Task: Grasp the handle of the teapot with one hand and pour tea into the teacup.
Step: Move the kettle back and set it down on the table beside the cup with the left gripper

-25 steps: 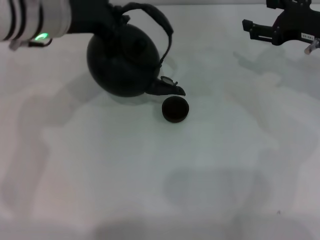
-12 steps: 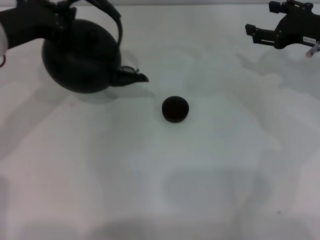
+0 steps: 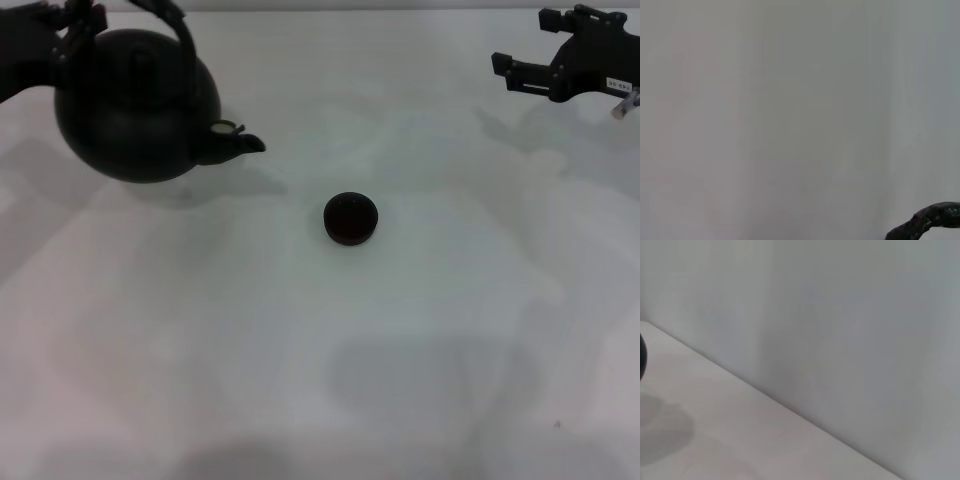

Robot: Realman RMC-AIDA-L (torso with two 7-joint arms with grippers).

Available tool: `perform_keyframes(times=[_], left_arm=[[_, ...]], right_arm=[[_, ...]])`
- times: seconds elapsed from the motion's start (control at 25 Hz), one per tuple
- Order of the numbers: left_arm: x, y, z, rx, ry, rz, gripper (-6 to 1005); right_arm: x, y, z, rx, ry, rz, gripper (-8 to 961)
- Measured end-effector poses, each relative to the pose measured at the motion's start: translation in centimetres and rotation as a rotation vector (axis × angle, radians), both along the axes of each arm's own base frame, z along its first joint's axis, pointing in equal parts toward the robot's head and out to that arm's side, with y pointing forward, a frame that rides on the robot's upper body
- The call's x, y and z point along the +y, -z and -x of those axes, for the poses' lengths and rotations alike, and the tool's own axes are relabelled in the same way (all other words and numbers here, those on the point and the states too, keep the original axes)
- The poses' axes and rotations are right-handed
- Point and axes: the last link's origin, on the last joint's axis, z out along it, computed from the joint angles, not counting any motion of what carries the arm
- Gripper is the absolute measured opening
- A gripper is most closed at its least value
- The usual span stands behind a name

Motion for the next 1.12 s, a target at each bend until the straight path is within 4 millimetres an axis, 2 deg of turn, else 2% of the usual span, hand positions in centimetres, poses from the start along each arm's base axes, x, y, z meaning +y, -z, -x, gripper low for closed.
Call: perform_keyframes(times=[0.28,0.52,1.12], left_arm=[[-1.1,0.9,2.7,-0.027,-0.005,0.003,150],[-2.1,1.4,4.3,-0.027,-0.009,-0.007,151],[-4.3,2.0,6.1,-0.037,0.019,-0.043,151]], right_arm=[[-0.3,0.5,-0.4,0.002,0.014,0.019,843],[-0.4,0.9,-0.4,-0.002,0.008,0.028,843],[-0.8,1.4,-1.0,0.003,0.028,0.043,843]])
